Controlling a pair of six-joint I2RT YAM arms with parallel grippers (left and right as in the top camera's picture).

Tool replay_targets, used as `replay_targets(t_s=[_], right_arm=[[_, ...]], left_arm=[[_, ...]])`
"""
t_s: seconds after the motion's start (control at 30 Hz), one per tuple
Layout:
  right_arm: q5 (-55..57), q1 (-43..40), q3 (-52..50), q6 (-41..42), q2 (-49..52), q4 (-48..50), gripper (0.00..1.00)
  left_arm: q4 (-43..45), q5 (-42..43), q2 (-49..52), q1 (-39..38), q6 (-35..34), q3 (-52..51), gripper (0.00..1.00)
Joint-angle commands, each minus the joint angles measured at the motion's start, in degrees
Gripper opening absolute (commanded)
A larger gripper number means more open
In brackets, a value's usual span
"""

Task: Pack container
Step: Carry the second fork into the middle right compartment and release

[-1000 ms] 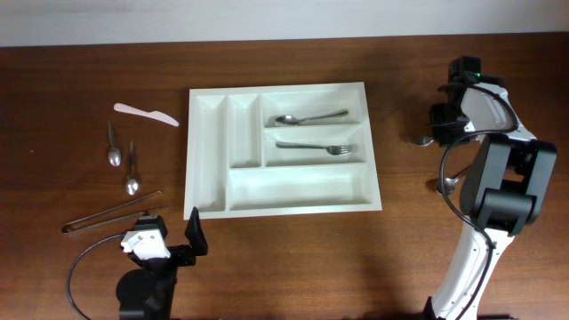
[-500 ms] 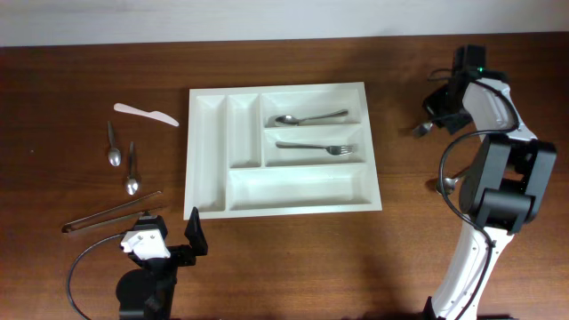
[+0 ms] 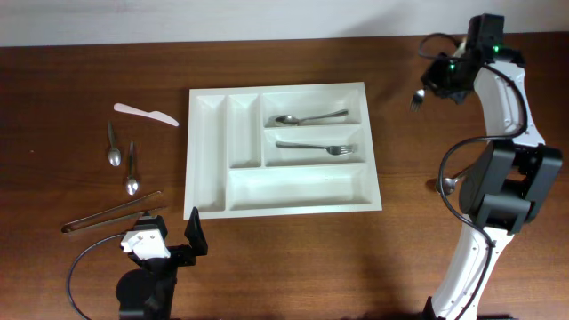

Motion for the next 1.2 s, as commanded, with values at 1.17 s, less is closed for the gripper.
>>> replay_targets(t_s=[1.17], right_arm=[[25.4,29.0,4.7,42.5,-4.1,-18.8,0.04]], left_arm=[[-0.1,0.8,-0.4,0.2,0.5,-0.2,0.99]])
